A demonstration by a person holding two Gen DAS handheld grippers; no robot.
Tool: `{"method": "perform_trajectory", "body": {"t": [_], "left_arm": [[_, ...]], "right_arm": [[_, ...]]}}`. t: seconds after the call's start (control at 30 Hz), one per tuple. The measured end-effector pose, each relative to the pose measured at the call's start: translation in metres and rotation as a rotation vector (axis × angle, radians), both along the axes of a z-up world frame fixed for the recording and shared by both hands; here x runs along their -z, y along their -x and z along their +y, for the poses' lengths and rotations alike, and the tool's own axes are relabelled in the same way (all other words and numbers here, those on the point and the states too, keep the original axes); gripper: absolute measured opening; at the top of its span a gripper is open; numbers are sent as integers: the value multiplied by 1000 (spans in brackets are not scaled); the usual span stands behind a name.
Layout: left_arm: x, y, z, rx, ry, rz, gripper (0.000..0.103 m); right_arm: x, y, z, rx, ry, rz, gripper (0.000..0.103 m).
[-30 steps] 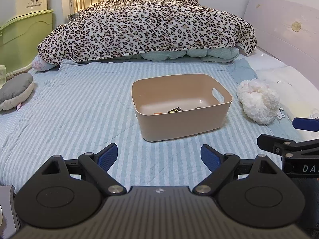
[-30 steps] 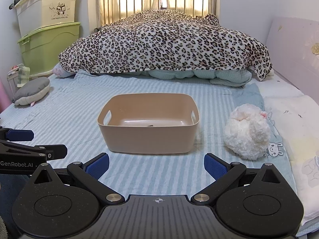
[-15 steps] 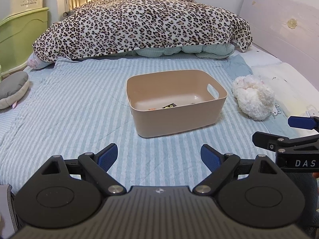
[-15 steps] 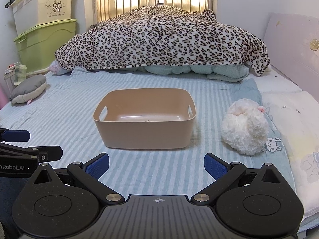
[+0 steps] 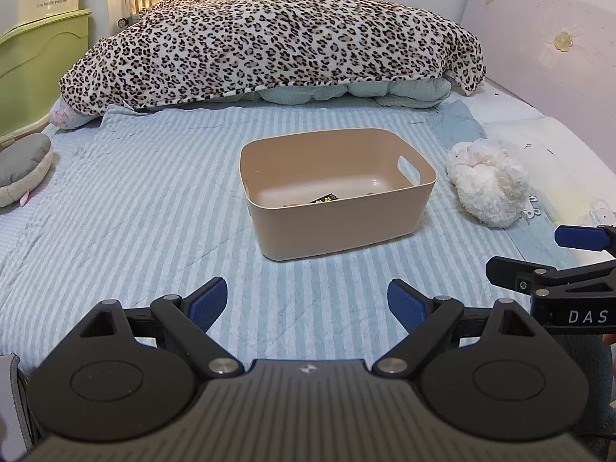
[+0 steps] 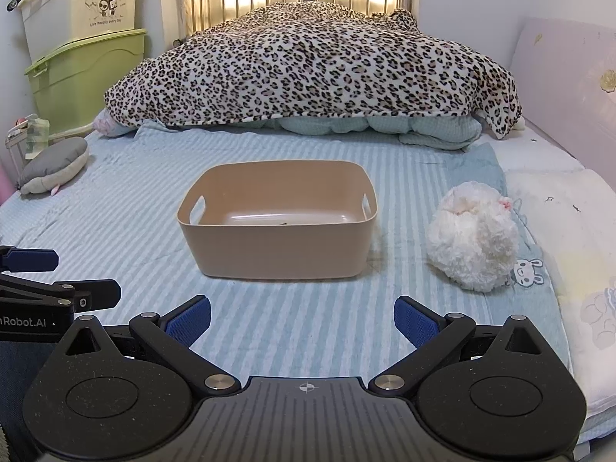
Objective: Organize objects
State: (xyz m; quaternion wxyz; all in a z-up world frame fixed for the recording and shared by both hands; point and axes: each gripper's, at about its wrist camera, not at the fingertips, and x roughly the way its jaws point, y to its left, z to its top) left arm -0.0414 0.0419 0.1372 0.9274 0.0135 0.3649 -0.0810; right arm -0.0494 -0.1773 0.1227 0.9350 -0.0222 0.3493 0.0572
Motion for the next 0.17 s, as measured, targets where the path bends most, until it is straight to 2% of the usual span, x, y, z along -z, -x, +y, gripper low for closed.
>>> {"method": "perform_trajectory", "body": {"t": [0.17], "left_arm": [[0,-2,0,1,4,4,91]], "right_arm": [[1,-1,0,0,-4,5,103]]}}
